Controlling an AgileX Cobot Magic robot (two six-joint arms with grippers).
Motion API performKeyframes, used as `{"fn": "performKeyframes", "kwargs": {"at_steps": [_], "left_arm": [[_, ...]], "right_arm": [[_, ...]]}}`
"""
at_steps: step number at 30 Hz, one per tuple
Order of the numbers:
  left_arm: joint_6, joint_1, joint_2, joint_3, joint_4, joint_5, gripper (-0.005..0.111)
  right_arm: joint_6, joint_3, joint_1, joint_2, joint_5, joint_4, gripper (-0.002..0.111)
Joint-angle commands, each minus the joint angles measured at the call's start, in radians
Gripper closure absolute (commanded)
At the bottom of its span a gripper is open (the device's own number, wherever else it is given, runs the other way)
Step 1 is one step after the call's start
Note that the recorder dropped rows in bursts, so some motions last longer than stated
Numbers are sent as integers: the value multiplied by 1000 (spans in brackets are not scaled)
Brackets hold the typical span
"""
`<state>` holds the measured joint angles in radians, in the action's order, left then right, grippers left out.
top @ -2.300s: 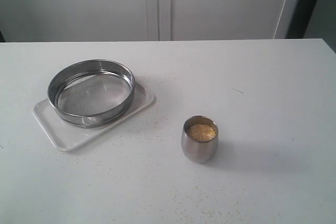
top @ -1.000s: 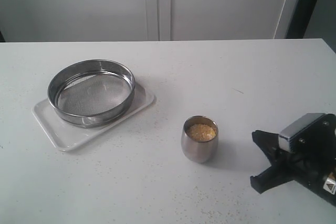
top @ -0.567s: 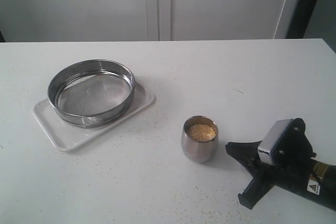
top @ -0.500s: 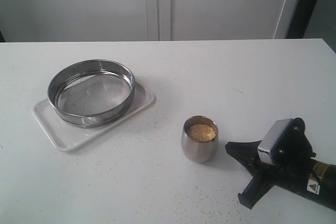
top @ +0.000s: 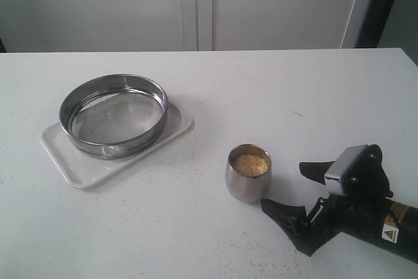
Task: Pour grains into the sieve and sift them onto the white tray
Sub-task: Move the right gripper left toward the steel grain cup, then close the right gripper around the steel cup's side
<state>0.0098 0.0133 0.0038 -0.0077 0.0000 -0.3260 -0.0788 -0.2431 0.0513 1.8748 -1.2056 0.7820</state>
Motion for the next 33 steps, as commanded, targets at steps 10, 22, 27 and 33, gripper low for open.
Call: {"fn": "performKeyframes", "kwargs": {"at_steps": [10,22,27,33], "left_arm": [[-10,1,-4,8,0,-7,107],[-10,1,-4,8,0,-7,107],[-10,1,-4,8,0,-7,107],[-10,1,-4,8,0,-7,107]], "right_arm": [[-13,-55,18,2,-15,45,14],[-42,-143,69,35,-15,31,14],[-42,-175,69,119,-15,38,14],[-42,-210,69,202,-15,41,14]]}}
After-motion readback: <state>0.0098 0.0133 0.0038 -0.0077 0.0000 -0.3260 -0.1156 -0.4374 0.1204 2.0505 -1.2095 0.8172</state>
